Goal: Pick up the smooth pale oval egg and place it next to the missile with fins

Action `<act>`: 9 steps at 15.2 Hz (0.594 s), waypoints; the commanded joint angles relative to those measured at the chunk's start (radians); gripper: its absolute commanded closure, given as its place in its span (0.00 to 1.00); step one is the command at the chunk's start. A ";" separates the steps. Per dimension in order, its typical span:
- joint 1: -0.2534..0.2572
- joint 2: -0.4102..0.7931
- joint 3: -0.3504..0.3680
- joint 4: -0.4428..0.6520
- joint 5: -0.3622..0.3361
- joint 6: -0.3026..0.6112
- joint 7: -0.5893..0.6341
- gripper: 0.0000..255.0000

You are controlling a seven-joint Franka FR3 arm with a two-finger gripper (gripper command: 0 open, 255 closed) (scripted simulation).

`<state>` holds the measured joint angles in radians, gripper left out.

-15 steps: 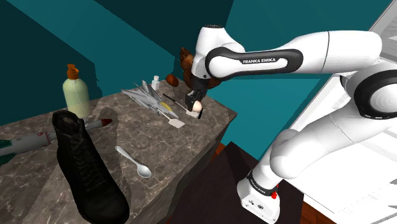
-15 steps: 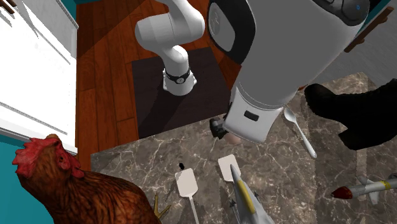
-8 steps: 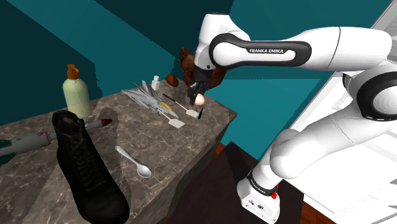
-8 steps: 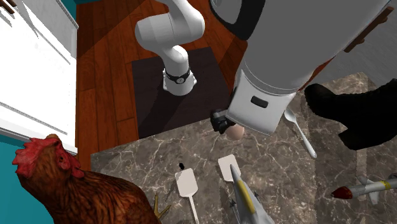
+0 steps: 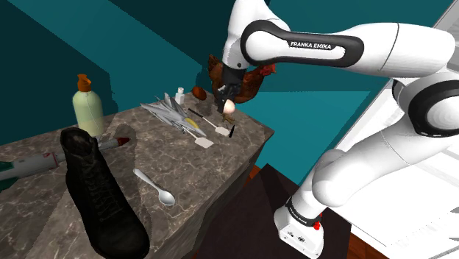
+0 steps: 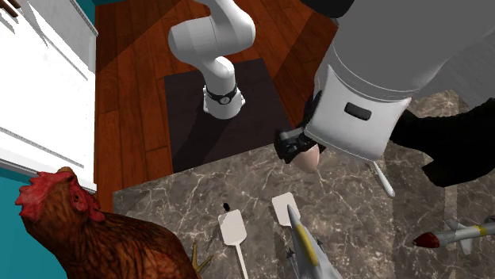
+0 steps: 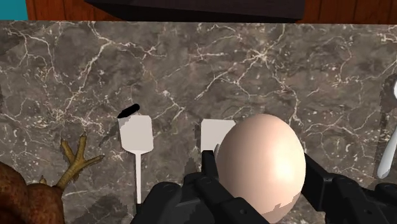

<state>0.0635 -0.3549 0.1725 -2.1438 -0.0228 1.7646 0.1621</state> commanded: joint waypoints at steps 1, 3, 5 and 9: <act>0.007 0.057 0.024 0.055 -0.001 -0.001 0.033 1.00; 0.016 0.123 0.050 0.122 -0.007 -0.004 0.072 1.00; 0.026 0.191 0.074 0.193 -0.016 -0.011 0.112 1.00; 0.053 0.335 0.118 0.353 -0.048 -0.037 0.190 1.00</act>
<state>0.1104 -0.0587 0.2815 -1.8434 -0.0611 1.7437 0.3346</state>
